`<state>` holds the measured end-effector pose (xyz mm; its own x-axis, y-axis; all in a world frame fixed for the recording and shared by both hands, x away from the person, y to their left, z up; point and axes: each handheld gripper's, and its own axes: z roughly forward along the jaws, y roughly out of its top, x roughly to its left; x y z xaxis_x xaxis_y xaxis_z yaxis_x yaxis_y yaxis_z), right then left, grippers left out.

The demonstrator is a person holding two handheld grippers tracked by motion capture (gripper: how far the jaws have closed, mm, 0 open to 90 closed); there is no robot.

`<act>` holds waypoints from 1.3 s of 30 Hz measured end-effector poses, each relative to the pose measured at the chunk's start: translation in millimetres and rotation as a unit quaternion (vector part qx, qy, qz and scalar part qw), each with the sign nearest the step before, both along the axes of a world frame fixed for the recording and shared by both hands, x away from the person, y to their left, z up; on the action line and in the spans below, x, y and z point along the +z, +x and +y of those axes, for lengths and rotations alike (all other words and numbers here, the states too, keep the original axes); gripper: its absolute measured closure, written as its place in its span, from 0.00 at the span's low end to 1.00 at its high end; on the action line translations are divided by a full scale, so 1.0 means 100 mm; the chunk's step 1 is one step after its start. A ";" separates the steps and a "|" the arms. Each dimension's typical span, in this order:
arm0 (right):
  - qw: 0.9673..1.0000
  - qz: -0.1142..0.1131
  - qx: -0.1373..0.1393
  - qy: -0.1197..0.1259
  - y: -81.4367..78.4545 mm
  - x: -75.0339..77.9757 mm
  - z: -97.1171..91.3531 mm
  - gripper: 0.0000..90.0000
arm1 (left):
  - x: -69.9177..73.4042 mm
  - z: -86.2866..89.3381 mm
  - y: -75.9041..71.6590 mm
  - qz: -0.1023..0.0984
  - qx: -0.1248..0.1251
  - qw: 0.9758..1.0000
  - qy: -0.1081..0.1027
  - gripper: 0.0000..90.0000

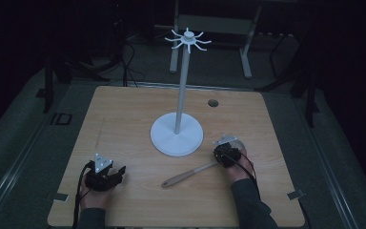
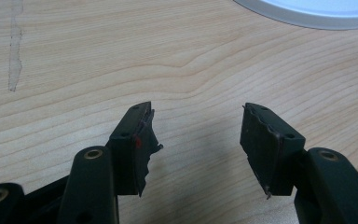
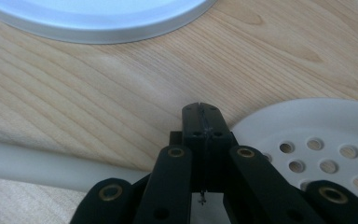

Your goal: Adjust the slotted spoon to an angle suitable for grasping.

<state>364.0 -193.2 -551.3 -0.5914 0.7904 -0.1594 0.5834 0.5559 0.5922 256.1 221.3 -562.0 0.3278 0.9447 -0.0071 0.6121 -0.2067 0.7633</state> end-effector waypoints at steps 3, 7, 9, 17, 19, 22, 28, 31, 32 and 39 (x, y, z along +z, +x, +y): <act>1.000 0.002 -0.003 -0.010 0.00 0.02 0.02 1.00 | 0.00 0.00 0.00 0.001 0.000 1.000 0.000 0.49; 0.999 -0.001 0.001 -0.033 -0.03 0.04 0.02 1.00 | 0.00 0.00 0.00 0.000 -0.001 1.000 -0.001 0.49; 0.999 0.000 0.001 -0.044 -0.05 0.05 0.02 1.00 | 0.00 0.00 0.00 0.001 0.000 1.000 -0.001 0.49; 0.997 0.010 0.008 -0.073 -0.15 0.09 -0.06 1.00 | 0.00 -0.01 0.00 0.002 -0.002 1.000 0.000 0.49; 0.997 0.016 0.012 -0.074 -0.18 0.10 -0.09 1.00 | 0.00 -0.01 0.00 0.003 -0.002 1.000 0.001 0.49; 0.997 0.024 0.015 -0.073 -0.25 0.12 -0.13 1.00 | -0.01 -0.01 0.00 0.004 -0.003 1.000 0.002 0.49; 0.997 0.039 0.016 -0.060 -0.38 0.14 -0.26 1.00 | -0.02 -0.03 0.00 0.006 -0.005 1.000 0.004 0.49; 0.997 0.053 0.018 -0.049 -0.44 0.16 -0.32 1.00 | -0.02 -0.03 0.00 0.007 -0.005 1.000 0.006 0.49; 0.997 0.058 0.020 -0.045 -0.44 0.16 -0.34 1.00 | -0.02 -0.03 0.00 0.007 -0.005 1.000 0.006 0.49; 0.991 0.051 0.120 0.008 -0.53 0.19 -0.32 0.91 | -0.02 -0.05 0.01 0.008 -0.007 1.000 0.007 0.49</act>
<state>311.3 -225.1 -532.2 -0.7752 0.6269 -0.0777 0.4932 0.6775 0.5457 257.6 216.2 -564.3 0.3408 0.9401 0.0008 0.6207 -0.2256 0.7509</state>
